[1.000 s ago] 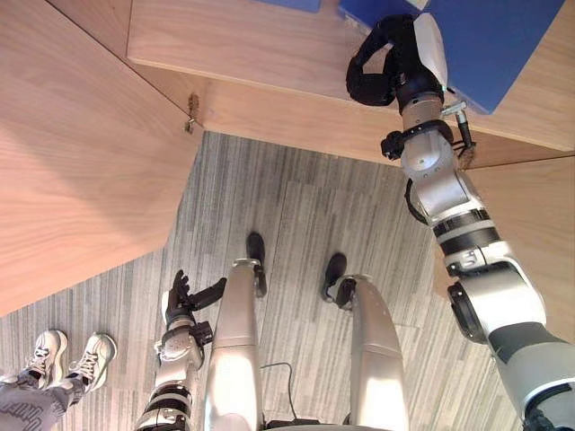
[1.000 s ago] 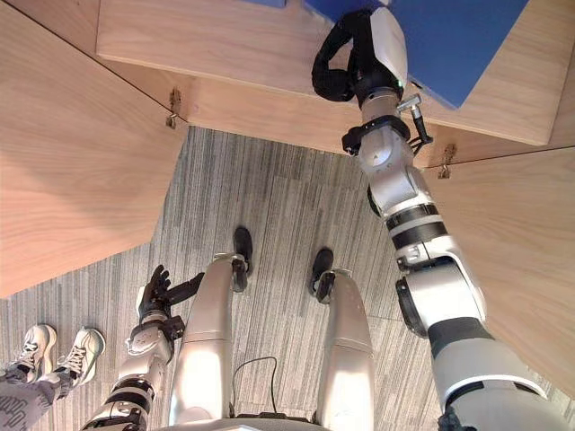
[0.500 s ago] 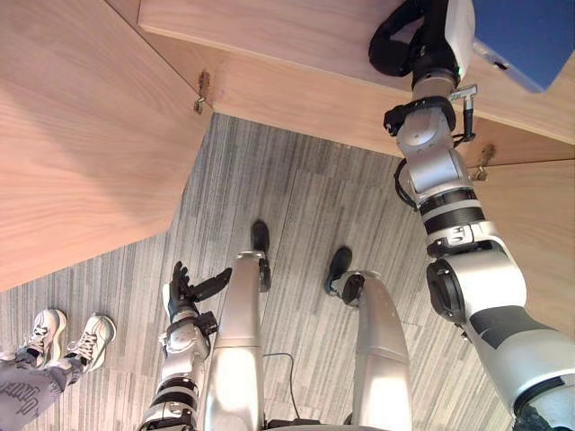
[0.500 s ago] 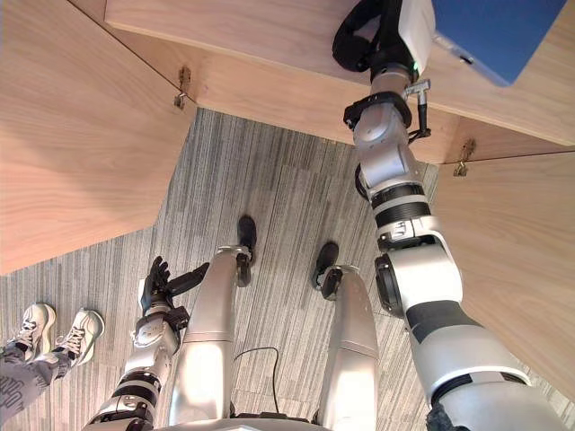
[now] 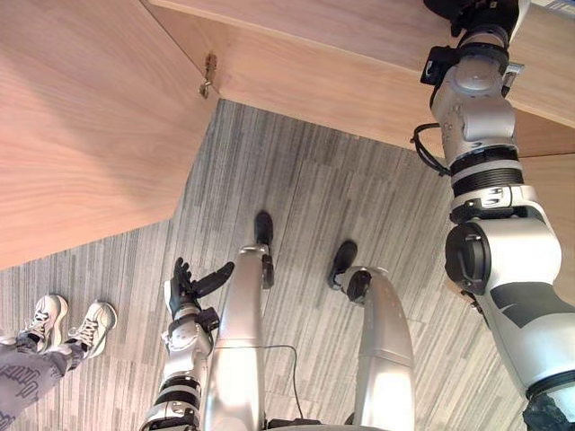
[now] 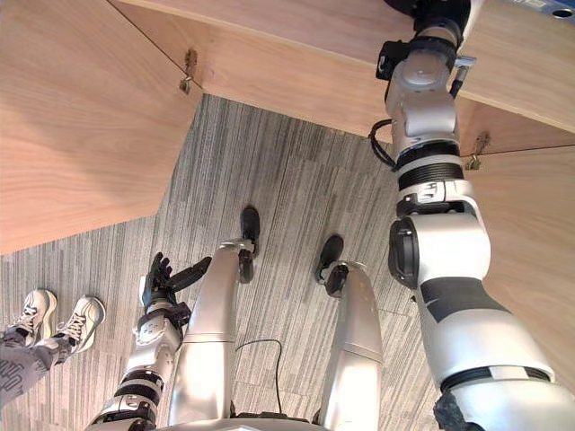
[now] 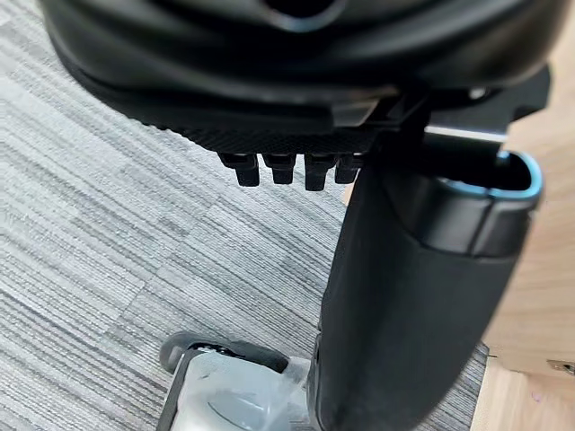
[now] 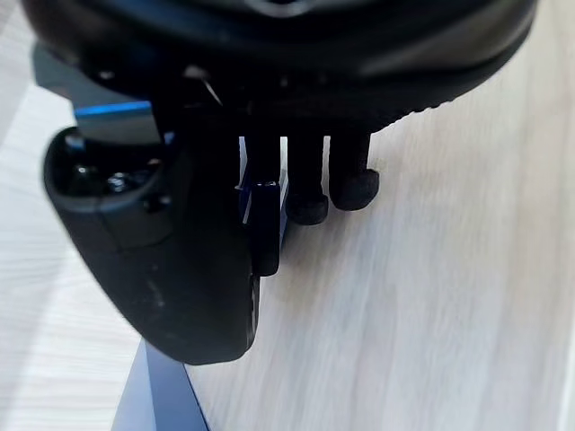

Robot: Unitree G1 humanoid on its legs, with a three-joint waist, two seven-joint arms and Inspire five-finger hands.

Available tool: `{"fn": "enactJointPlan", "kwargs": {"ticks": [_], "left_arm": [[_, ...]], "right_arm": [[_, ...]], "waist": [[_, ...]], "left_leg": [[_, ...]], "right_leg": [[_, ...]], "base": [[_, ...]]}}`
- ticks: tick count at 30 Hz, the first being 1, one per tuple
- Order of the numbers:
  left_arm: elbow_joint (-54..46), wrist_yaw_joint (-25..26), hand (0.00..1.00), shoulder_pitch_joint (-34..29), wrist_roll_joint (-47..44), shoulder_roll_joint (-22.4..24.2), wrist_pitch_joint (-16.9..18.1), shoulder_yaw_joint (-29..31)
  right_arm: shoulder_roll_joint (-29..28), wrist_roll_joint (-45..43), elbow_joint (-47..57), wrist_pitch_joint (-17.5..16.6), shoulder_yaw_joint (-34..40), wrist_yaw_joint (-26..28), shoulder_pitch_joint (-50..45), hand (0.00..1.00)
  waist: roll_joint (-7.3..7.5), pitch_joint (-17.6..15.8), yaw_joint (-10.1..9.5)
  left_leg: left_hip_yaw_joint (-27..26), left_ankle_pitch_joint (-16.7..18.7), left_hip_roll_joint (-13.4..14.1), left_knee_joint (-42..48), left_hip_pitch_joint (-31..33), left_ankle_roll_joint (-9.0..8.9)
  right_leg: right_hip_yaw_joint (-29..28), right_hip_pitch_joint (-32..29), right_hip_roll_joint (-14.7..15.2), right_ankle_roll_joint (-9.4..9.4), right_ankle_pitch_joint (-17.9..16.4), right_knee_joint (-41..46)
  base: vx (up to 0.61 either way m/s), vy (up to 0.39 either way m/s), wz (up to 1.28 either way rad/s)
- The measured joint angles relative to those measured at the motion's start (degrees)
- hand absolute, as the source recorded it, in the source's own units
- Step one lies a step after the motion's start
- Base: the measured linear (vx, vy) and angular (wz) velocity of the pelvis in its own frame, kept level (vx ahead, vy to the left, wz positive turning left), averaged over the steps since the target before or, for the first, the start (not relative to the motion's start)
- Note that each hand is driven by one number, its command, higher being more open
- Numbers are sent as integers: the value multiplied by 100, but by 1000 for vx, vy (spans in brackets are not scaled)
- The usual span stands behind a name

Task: Walk over to the cabinet, pick up the folder, carry it to the office cabinet, place the folder inside the office cabinet, then close the office cabinet door

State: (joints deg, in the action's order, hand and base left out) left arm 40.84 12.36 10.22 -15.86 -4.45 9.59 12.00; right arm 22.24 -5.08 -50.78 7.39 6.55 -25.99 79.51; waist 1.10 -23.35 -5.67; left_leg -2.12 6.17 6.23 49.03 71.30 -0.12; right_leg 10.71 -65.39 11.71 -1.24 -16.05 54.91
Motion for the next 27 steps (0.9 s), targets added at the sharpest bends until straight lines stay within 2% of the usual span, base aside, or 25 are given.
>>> {"fn": "enactJointPlan", "kwargs": {"ticks": [7, 10, 13, 15, 17, 18, 19, 20, 23, 24, 26, 27], "left_arm": [[6, -13, 100, 14, 0, 7, -35, 84], [14, -14, 100, 51, -1, 7, -74, 146], [51, -11, 100, 64, -3, -10, -136, 173], [70, -13, 100, 54, 2, -11, -174, 165], [91, -50, 100, 17, 12, 118, -177, 136], [167, -144, 100, -25, 134, 168, -235, 155], [213, -151, 100, -32, 141, 194, -256, 138], [260, -154, 100, -82, 165, 323, -306, 144], [309, -179, 100, -367, 426, 502, -365, 132], [425, -241, 100, -468, 501, 506, -373, -31], [645, -311, 100, -677, 669, 464, -387, -240], [837, -345, 100, -766, 771, 426, -398, -324]], "right_arm": [[6, -497, 28, -12, 79, 2, -53, 0], [-20, -502, 545, -22, 162, -14, -475, 0], [-238, -496, 1892, -97, 193, -154, -1595, 0], [-480, -467, 3087, -232, 51, -161, -2689, 0], [-647, -330, 4141, -406, -266, -137, -3725, 0], [-874, 55, 4914, -578, -535, -30, -4620, 0], [-959, 196, 5164, -651, -636, 3, -4995, 0], [-1135, 409, 5545, -770, -869, 102, -5663, 100], [-1477, 884, 5788, -996, -1444, 580, -7063, 100], [-1557, 1033, 5768, -1022, -1654, 832, -7660, 100], [-1701, 1278, 5309, -1135, -1862, 1194, -8310, 100], [-1778, 1453, 4762, -1186, -1869, 1400, -8579, 100]], "waist": [[-1, -1, 0], [-2, -1, -1], [-2, -1, 5], [-5, -3, 46], [-15, 5, 160], [-67, 77, 253], [-69, 108, 267], [-69, 178, 300], [-66, 518, 440], [-58, 610, 461], [-50, 837, 512], [-49, 1015, 531]], "left_leg": [[-53, 8, 81, 117, -2, 6], [-67, 27, 131, 169, -80, 13], [-128, 93, 181, 133, -488, 22], [-214, 213, 242, 29, -991, 24], [-333, 341, 305, -146, -1488, 44], [-436, 378, 400, -302, -1875, 47], [-497, 397, 423, -368, -2052, 47], [-607, 422, 454, -488, -2403, 11], [-743, 478, 480, -809, -3072, 49], [-848, 486, 475, -997, -3473, 38], [-997, 485, 450, -1393, -4023, 24], [-1104, 456, 446, -1655, -4334, -18]], "right_leg": [[-30, 19, -42, -10, 25, 20], [-38, 102, -74, -10, 25, 23], [-83, 487, -122, -14, 22, -51], [-97, 990, -181, -16, 17, -227], [-83, 1504, -205, -46, -52, -510], [0, 1944, -210, -69, -34, -780], [8, 2109, -205, -81, -23, -879], [8, 2434, -204, -108, 32, -1088], [-6, 3095, -250, -204, 211, -1596], [-64, 3464, -272, -240, 244, -1827], [-133, 3957, -338, -274, 366, -2316], [-186, 4242, -395, -290, 487, -2670]], "base": [[-25, -2, -5], [-12, -5, -5], [-9, -21, -7], [-19, -41, -9], [10, -33, -6], [46, -10, -11], [81, 13, -22], [78, 34, -24], [179, 48, -24], [198, 5, -23], [196, 0, -30], [162, 4, -29]]}}
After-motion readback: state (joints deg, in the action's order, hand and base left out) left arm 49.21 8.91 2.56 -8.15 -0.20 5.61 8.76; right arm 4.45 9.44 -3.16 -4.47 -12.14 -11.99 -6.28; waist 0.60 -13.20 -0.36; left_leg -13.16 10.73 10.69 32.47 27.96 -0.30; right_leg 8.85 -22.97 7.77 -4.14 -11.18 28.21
